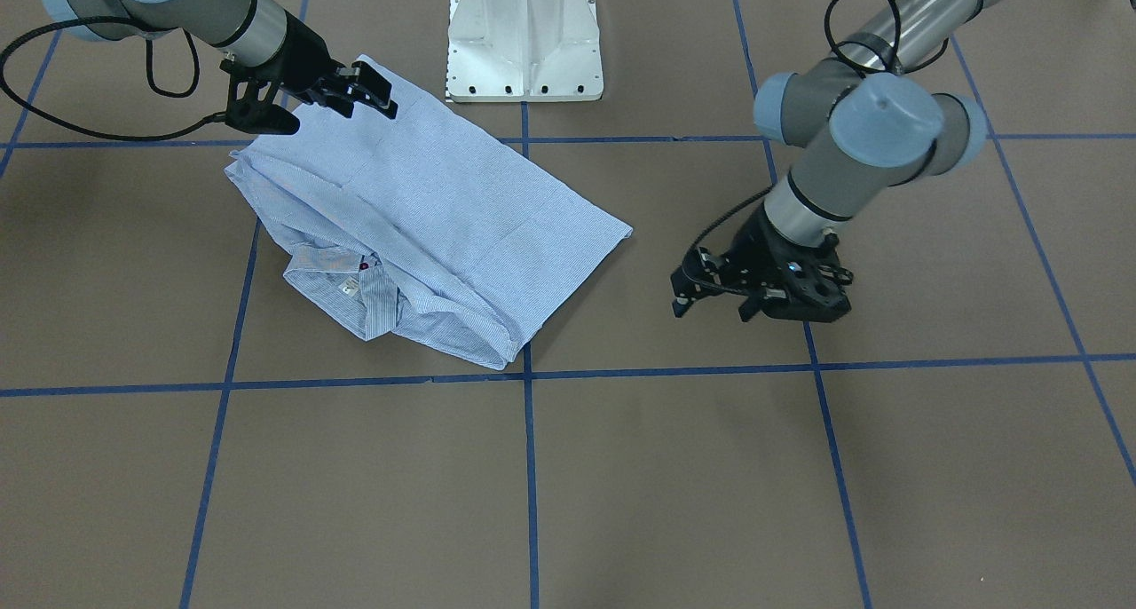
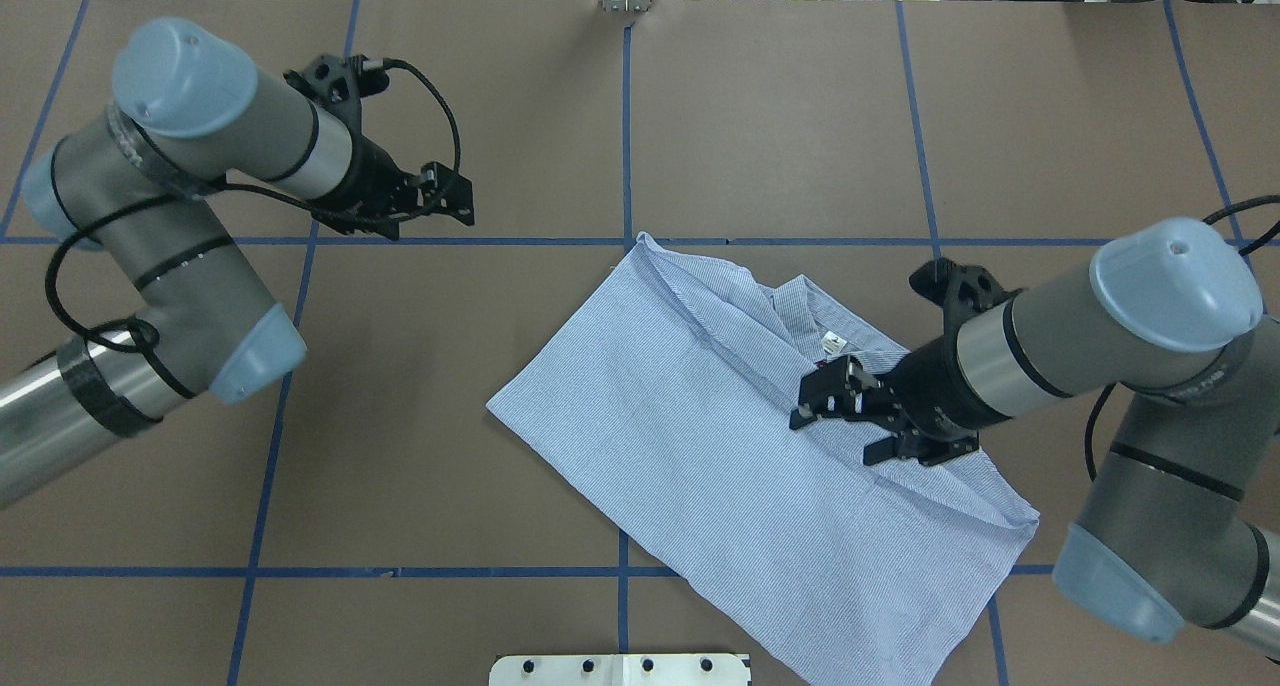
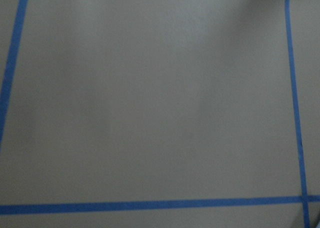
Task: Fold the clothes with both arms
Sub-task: 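Lower the left gripper to the shirt edge while the right gripper grasps the collar side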
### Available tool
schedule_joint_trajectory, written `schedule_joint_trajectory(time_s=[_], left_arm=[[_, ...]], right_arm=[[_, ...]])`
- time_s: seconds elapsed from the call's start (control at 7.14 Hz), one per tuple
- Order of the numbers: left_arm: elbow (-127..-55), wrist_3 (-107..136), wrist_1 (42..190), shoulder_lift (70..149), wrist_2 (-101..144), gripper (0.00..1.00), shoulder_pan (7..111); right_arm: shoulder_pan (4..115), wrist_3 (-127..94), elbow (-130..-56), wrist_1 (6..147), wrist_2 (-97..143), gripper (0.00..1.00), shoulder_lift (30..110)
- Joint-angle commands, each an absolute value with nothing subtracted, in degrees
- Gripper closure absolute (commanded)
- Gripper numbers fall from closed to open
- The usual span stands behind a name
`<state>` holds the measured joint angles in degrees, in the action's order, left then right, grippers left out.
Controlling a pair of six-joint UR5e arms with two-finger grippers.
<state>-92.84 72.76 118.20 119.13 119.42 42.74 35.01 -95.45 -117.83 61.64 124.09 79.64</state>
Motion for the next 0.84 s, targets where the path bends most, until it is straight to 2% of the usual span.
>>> schedule_joint_trajectory(time_s=[0.0, 0.7], left_arm=[[-94.84, 84.94, 118.21, 118.48, 113.41, 0.02, 30.73], [-94.22, 87.89, 117.69, 117.95, 112.41, 0.06, 29.18]], right_arm=[[38.57, -95.27, -117.42, 61.61, 117.16, 0.00, 76.03], [38.67, -95.19, -116.98, 61.70, 116.02, 0.00, 74.53]])
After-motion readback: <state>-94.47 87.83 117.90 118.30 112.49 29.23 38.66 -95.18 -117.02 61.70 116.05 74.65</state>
